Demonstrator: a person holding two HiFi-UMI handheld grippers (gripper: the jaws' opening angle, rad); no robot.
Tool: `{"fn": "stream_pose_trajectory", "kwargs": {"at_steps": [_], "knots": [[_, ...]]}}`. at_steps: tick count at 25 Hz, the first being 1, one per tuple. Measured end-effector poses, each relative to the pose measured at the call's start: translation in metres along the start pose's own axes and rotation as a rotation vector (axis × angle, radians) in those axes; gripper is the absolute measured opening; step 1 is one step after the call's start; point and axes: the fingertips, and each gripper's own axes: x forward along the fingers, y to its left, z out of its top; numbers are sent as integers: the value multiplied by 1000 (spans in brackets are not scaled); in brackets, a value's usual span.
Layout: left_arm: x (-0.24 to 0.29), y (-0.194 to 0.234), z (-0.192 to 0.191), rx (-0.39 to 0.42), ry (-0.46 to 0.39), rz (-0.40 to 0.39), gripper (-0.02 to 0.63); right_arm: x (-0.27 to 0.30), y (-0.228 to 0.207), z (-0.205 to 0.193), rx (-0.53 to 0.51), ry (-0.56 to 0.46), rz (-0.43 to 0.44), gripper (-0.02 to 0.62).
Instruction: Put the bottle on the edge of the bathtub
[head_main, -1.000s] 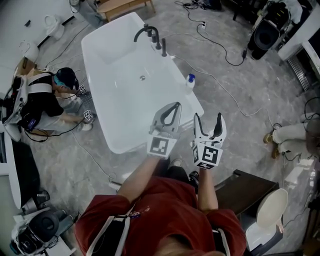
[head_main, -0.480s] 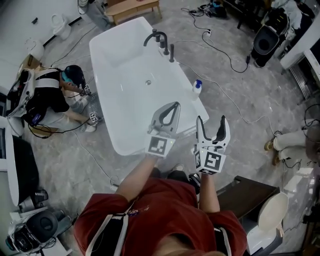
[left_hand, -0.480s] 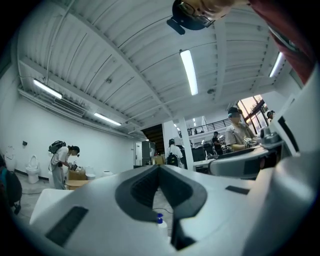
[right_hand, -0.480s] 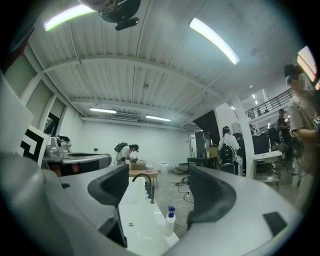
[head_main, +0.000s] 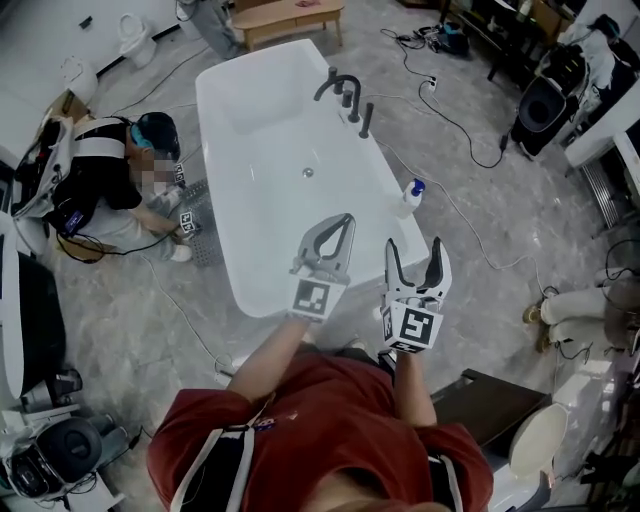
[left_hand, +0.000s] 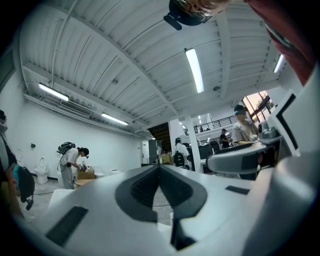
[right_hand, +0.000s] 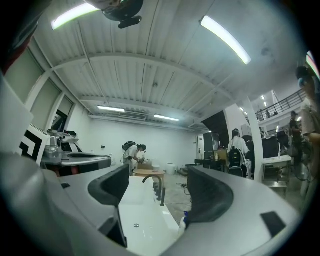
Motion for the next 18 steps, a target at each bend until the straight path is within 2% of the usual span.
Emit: {"fn": "stream_pose_trajectory", "kwargs": {"at_steps": [7, 10, 18], "knots": [[-19, 33, 2, -14, -2, 54, 15, 14, 33, 7, -29, -13, 56, 366], [-22, 43, 4, -13, -7, 67, 15, 14, 40, 10, -37, -31, 67, 301], [-32, 46, 5, -12, -12, 61, 15, 11, 53, 9, -27, -35, 74, 260]]}}
